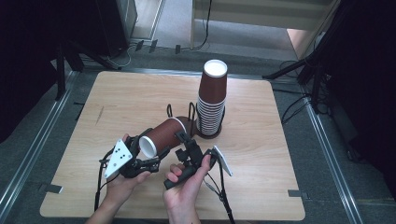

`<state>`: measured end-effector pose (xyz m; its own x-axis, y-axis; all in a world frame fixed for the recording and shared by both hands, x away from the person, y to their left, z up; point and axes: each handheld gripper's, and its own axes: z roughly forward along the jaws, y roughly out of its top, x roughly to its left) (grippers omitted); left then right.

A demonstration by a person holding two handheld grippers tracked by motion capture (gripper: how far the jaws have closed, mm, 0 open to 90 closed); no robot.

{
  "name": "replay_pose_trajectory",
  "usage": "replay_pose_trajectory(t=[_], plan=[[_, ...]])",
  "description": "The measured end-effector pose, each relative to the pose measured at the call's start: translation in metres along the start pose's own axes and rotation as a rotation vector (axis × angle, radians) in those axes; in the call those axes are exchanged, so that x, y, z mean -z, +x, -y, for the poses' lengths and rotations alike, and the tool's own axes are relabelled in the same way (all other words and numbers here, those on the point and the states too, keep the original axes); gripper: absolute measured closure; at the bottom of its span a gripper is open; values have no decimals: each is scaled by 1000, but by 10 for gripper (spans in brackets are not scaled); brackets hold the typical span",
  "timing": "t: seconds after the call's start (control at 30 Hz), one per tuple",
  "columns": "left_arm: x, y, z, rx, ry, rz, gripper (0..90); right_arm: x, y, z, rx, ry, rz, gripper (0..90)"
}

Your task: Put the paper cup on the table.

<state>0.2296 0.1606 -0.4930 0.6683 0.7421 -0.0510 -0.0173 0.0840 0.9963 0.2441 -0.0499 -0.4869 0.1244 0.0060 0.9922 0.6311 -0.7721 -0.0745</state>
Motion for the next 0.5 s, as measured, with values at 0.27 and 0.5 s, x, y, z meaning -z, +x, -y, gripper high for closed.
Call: replay_pose_trajectory(t=[0.27, 0.5], plan=[[-2, -4, 2, -2, 20, 45, 215, -5, -3, -2, -22, -7, -11, 0], [-2, -6, 1, -18, 19, 61, 218, -8, -7, -1, -44, 17, -30, 0]])
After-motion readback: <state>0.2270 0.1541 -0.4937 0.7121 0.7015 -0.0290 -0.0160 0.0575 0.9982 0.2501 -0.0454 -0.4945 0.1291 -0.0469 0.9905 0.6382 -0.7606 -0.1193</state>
